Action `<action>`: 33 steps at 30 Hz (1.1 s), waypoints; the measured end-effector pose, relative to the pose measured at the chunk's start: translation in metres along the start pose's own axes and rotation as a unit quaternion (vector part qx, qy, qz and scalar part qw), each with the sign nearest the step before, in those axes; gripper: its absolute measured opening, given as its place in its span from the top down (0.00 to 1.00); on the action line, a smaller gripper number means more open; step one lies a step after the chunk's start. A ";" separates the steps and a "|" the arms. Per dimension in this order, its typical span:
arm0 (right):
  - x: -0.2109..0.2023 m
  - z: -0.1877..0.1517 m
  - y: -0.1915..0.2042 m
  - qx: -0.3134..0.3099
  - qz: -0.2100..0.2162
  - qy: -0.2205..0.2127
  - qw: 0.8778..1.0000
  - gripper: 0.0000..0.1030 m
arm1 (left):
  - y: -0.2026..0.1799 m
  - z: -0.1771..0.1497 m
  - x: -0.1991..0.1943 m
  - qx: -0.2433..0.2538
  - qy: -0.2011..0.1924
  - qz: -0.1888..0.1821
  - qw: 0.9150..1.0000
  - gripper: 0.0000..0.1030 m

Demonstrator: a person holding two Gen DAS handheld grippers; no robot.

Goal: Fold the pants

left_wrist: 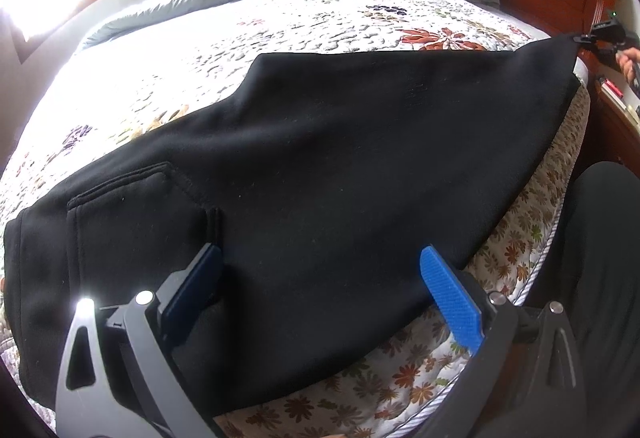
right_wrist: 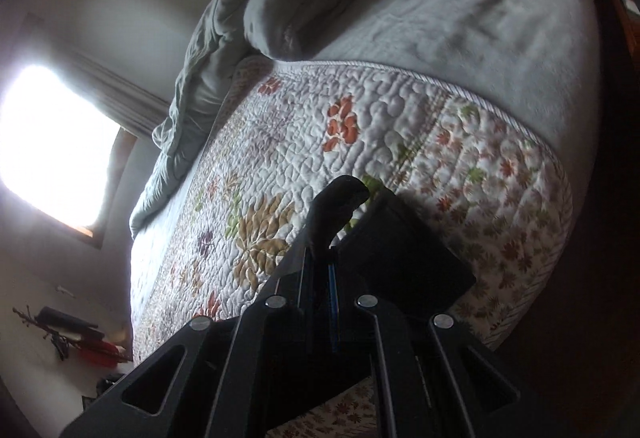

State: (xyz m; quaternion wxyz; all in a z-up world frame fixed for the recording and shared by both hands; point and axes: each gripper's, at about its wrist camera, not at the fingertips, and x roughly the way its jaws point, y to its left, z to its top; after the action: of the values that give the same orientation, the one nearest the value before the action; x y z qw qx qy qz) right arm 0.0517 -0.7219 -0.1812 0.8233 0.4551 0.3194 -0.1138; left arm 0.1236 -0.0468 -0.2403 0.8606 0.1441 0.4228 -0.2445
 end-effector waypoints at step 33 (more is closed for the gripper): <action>0.074 -0.132 -0.046 0.115 0.178 0.077 0.974 0.95 | -0.036 0.030 0.009 -0.001 0.025 -0.046 0.999 0.04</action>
State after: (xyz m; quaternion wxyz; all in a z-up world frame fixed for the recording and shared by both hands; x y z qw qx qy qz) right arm 0.0312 -0.6316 -0.3090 0.7455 0.6039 0.2802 0.0335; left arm 0.1287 -0.0939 -0.2310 0.8377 0.1297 0.4504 -0.2802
